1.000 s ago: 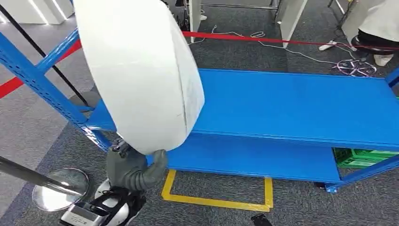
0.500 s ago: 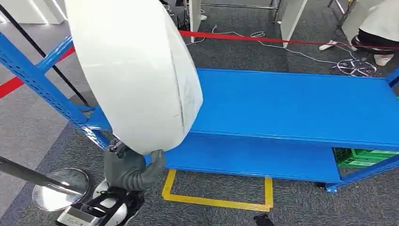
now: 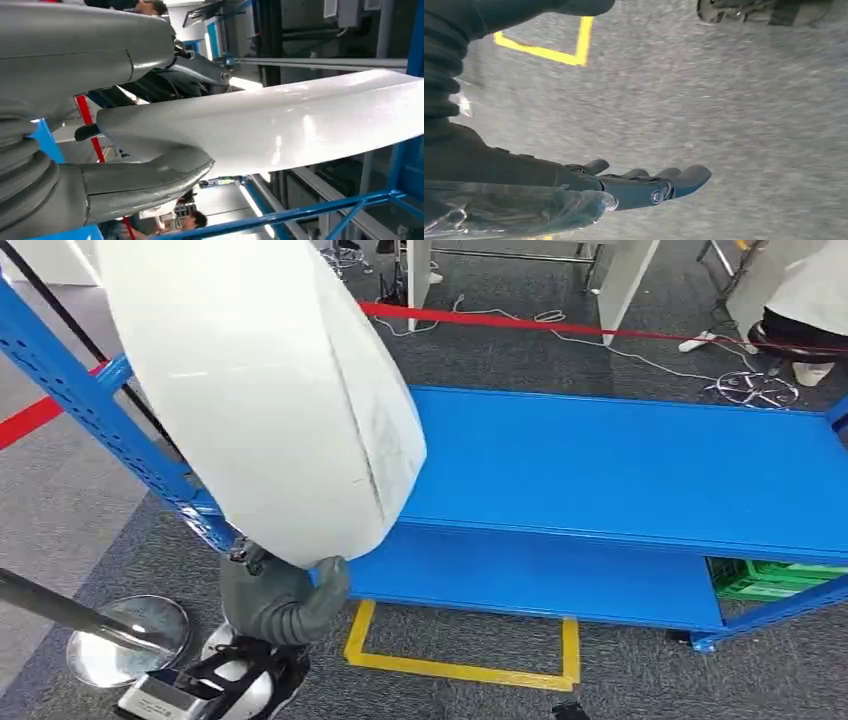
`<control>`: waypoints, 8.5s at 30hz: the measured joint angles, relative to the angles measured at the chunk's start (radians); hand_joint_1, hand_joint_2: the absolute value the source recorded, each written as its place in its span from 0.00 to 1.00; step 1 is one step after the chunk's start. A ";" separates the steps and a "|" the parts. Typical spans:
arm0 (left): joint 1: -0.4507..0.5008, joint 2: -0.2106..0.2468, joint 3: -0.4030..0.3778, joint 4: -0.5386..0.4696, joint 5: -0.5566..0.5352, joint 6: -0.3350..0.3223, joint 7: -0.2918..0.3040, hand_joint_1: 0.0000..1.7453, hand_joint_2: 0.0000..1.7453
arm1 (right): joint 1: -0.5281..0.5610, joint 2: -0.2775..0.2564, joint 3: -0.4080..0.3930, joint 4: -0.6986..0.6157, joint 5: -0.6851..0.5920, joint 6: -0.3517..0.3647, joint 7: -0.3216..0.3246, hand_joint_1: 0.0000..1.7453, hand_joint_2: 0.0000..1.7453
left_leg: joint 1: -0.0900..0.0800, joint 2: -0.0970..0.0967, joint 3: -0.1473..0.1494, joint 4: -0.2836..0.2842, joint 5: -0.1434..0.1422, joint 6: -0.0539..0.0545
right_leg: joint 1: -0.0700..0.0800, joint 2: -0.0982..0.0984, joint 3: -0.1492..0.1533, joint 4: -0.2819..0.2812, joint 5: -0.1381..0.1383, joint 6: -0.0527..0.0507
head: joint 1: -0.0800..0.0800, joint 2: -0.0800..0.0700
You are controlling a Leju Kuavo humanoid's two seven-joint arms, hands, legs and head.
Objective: Take the parts from the cabinet and place them on the table.
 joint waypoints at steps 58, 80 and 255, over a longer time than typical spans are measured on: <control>-0.004 -0.008 0.003 0.105 0.025 -0.125 0.000 1.00 1.00 | -0.006 -0.005 -0.007 0.000 -0.005 0.006 -0.005 0.00 1.00 | -0.004 0.006 0.040 -0.002 -0.034 -0.002 | 0.005 -0.003 0.011 -0.191 0.108 -0.008 | 0.000 0.000; 0.007 -0.009 0.013 0.110 0.010 -0.115 0.000 1.00 1.00 | -0.014 -0.005 -0.011 0.000 -0.008 0.003 -0.010 0.00 1.00 | -0.009 0.007 0.021 0.120 -0.051 -0.044 | 0.013 -0.005 0.101 -0.318 0.185 -0.060 | -0.008 0.000; -0.068 -0.081 0.030 0.191 0.087 -0.100 0.022 1.00 1.00 | -0.009 -0.011 -0.137 -0.003 -0.157 0.022 -0.064 0.00 1.00 | -0.004 0.093 0.052 0.014 -0.062 -0.060 | 0.012 -0.018 0.122 -0.303 0.162 -0.052 | 0.014 0.000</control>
